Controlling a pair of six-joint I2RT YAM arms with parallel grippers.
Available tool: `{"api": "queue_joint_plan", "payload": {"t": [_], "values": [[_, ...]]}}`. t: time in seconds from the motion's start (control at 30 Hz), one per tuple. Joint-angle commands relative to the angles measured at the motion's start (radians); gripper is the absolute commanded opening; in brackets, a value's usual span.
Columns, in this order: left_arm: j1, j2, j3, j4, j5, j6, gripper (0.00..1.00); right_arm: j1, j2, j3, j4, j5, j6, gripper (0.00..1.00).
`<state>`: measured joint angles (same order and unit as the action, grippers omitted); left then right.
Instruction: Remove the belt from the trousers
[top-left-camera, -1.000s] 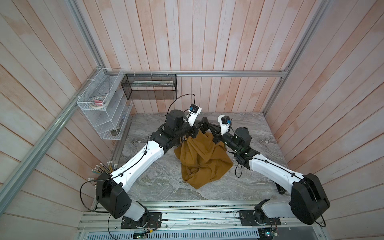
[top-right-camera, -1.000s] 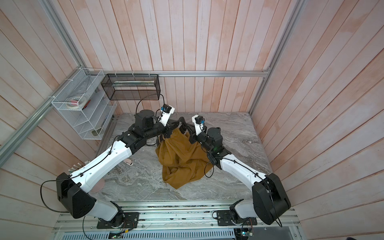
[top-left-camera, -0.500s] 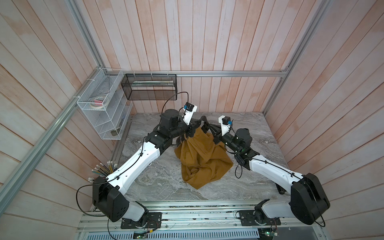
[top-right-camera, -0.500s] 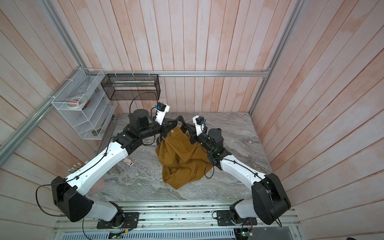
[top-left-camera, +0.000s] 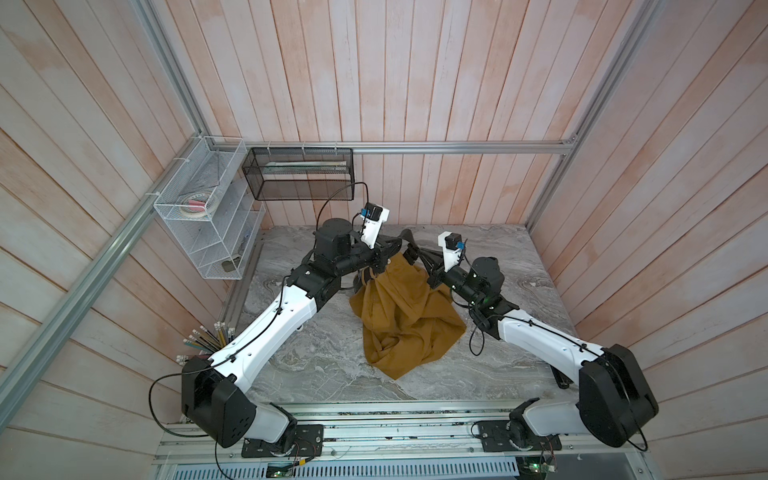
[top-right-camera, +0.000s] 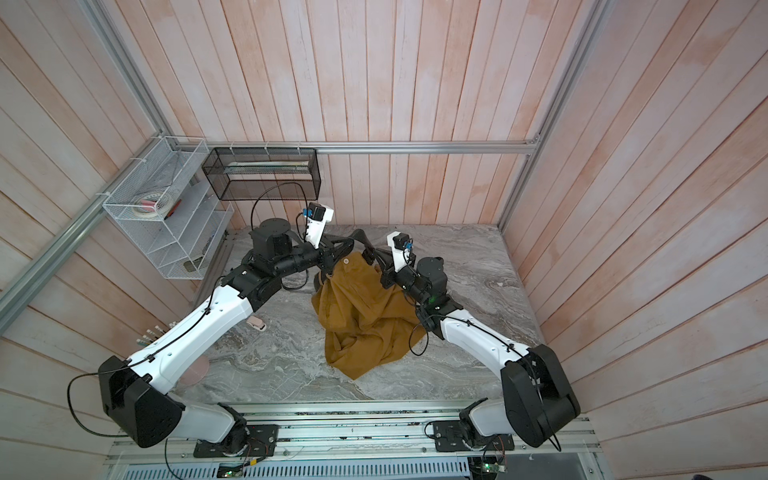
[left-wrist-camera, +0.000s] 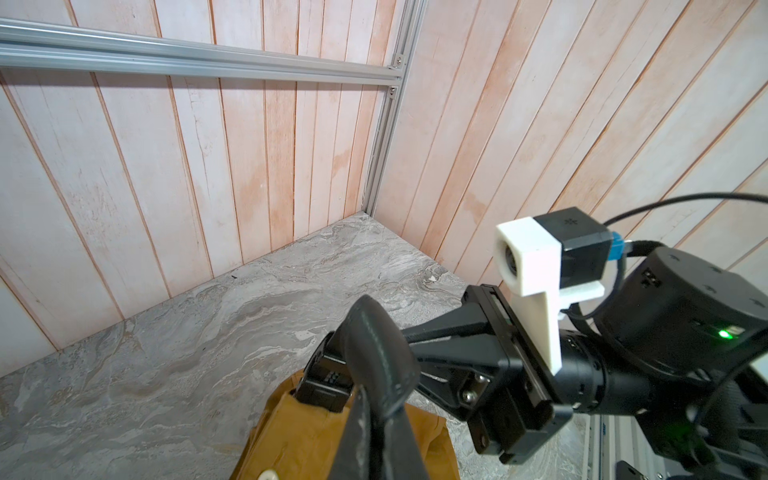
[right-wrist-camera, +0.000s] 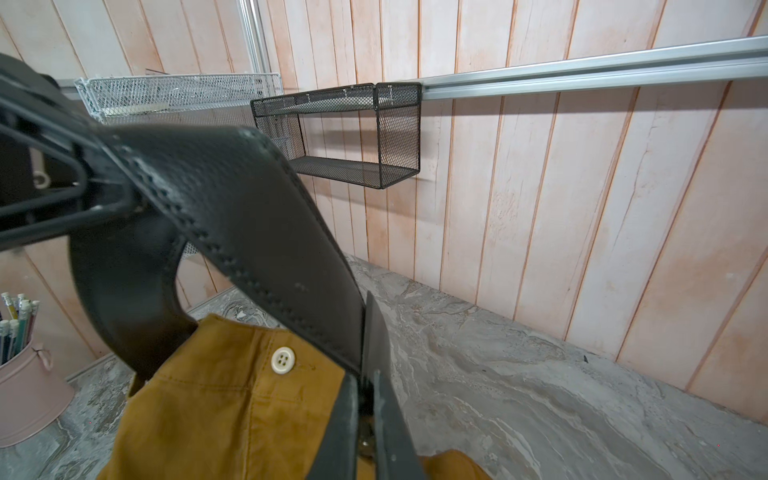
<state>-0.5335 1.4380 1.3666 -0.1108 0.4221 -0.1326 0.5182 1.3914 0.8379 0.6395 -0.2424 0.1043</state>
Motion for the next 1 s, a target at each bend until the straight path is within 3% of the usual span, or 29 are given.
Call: {"api": "queue_joint_plan", "payload": {"t": [0.0,0.13,0.27,0.37,0.63,0.97], "values": [[0.010,-0.123,0.033,0.265,0.094,-0.045,0.00,-0.040,0.046,-0.041,-0.161,0.098,0.008,0.01],[0.019,-0.128,0.023,0.282,0.110,-0.064,0.00,-0.041,0.047,-0.045,-0.159,0.100,0.008,0.05],[0.024,-0.127,0.022,0.286,0.119,-0.071,0.00,-0.041,0.046,-0.044,-0.158,0.099,0.012,0.22],[0.026,-0.121,0.019,0.279,0.117,-0.073,0.00,-0.041,0.031,-0.048,-0.155,0.094,0.015,0.29],[0.030,-0.067,-0.008,0.266,0.080,-0.054,0.00,0.002,-0.164,-0.144,-0.015,0.137,-0.064,0.47],[0.030,-0.038,0.008,0.286,0.110,-0.076,0.00,0.047,-0.079,-0.070,-0.008,0.059,-0.123,0.57]]}}
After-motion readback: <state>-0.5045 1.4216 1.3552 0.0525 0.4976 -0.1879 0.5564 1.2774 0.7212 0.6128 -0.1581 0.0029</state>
